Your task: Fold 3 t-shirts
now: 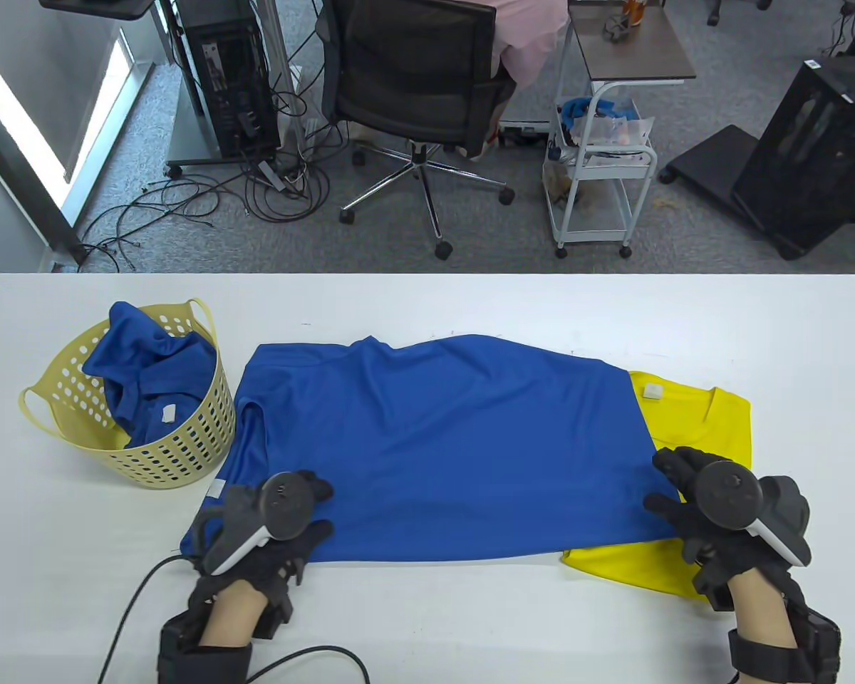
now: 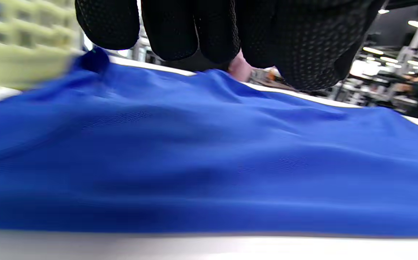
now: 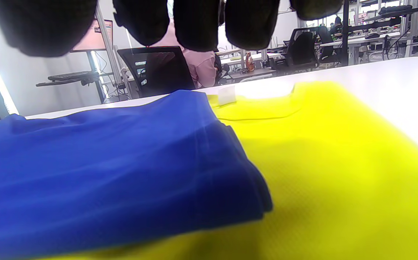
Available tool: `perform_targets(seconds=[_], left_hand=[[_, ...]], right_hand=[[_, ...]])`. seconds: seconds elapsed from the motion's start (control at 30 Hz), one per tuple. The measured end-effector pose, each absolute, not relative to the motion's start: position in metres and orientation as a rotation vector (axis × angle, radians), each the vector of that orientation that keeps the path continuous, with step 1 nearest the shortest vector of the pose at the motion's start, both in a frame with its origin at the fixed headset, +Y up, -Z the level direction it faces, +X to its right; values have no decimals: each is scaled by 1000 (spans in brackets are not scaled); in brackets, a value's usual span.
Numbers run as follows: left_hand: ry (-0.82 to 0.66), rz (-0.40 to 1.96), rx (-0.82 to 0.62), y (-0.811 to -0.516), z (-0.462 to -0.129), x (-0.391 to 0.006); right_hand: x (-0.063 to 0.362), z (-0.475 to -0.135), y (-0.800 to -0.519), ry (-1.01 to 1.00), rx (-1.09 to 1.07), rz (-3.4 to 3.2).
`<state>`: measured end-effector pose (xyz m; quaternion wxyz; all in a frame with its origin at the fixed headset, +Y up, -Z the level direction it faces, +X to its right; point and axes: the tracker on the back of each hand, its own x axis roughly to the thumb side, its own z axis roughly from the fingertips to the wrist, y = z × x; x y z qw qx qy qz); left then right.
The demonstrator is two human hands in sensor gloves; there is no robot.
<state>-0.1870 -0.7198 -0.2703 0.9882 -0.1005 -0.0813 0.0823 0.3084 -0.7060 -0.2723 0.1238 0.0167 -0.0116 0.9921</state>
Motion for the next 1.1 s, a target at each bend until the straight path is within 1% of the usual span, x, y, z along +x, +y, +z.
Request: perform_targets(seconds=[0.07, 0.13, 0.2, 0.3, 0.37, 0.43, 0.53, 0.8, 0.87, 1.0, 1.1], left_hand=[[-203, 123, -265, -728, -273, -148], [-227, 54, -314, -738, -276, -118], [-237, 4, -342, -747, -279, -97], [-240, -48, -392, -760, -279, -84], [-244, -77, -408, -765, -277, -84], [-239, -54, -431, -766, -275, -85], [-239, -105, -372, -769, -273, -82], [-254, -104, -346, -768, -270, -79], [-266, -121, -313, -767, -266, -78], [-264, -132, -351, -764, -260, -78], [-272, -172, -286, -764, -256, -76]], right_hand=[[308, -272, -706, -33, 58, 2890], [307, -272, -708, -31, 65, 2886], [307, -273, -709, -12, 74, 2881], [310, -274, -710, 20, 84, 2835], [314, -274, -709, 1, 68, 2810], [316, -273, -708, -5, 65, 2807], [316, -273, -708, -2, 73, 2803], [315, -271, -710, 7, 86, 2811], [315, -270, -711, 12, 82, 2803], [315, -269, -711, 13, 81, 2799], [315, -269, -711, 5, 83, 2798]])
